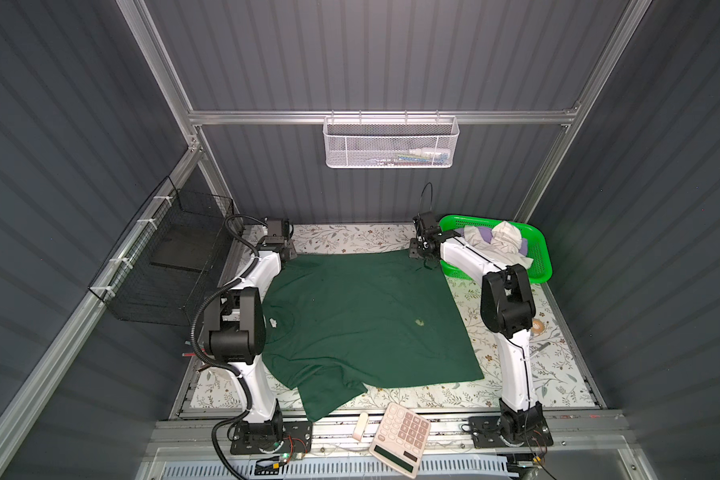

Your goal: Fold and stack the t-shirts

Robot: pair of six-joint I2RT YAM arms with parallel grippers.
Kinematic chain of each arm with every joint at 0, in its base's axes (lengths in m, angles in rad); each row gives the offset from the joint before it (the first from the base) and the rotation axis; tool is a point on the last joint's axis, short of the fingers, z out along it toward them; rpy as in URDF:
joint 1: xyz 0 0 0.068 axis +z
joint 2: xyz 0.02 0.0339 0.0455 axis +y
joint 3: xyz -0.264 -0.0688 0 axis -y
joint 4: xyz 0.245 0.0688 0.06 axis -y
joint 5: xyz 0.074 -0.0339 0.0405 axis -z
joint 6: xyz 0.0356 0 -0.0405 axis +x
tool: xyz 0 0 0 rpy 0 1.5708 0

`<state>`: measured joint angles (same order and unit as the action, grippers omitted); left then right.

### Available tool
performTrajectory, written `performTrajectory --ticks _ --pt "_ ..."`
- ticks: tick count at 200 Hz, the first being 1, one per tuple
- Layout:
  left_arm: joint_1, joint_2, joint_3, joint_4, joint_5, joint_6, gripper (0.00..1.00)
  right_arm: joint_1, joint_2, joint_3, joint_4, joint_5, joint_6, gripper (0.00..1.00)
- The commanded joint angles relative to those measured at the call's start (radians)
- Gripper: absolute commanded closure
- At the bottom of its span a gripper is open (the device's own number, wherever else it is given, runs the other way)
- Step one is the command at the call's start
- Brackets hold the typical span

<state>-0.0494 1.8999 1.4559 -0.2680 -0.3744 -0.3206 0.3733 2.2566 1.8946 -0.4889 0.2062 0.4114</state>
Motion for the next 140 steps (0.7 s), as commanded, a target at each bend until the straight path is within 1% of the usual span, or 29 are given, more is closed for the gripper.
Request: performTrajectory --ticks 1,22,51,85,89,109,140 --pt "0.008 -0.049 -0.027 0.004 0.015 -0.044 1.00 -0.035 0.033 0.032 -0.038 0.029 0.031 0.49" --pt "0.008 -0.051 -0.034 0.005 0.029 -0.045 1.00 -0.069 0.041 0.032 -0.040 0.027 0.040 0.49" --pt "0.008 -0.055 -0.034 0.002 0.032 -0.037 1.00 -0.101 0.059 0.052 -0.048 0.043 0.018 0.49" --pt "0.008 -0.060 -0.034 0.001 0.043 -0.030 1.00 -0.105 0.137 0.171 -0.102 0.027 0.003 0.49" --pt "0.008 -0.063 -0.068 0.000 0.046 -0.031 1.00 -0.104 0.147 0.185 -0.104 0.025 0.004 0.49" --pt "0.008 -0.088 -0.084 -0.009 0.054 -0.031 1.00 -0.102 0.198 0.253 -0.118 0.015 0.017 0.49" --pt "0.012 -0.201 -0.167 -0.031 -0.043 -0.073 1.00 -0.093 0.243 0.313 -0.141 -0.019 0.015 0.50"
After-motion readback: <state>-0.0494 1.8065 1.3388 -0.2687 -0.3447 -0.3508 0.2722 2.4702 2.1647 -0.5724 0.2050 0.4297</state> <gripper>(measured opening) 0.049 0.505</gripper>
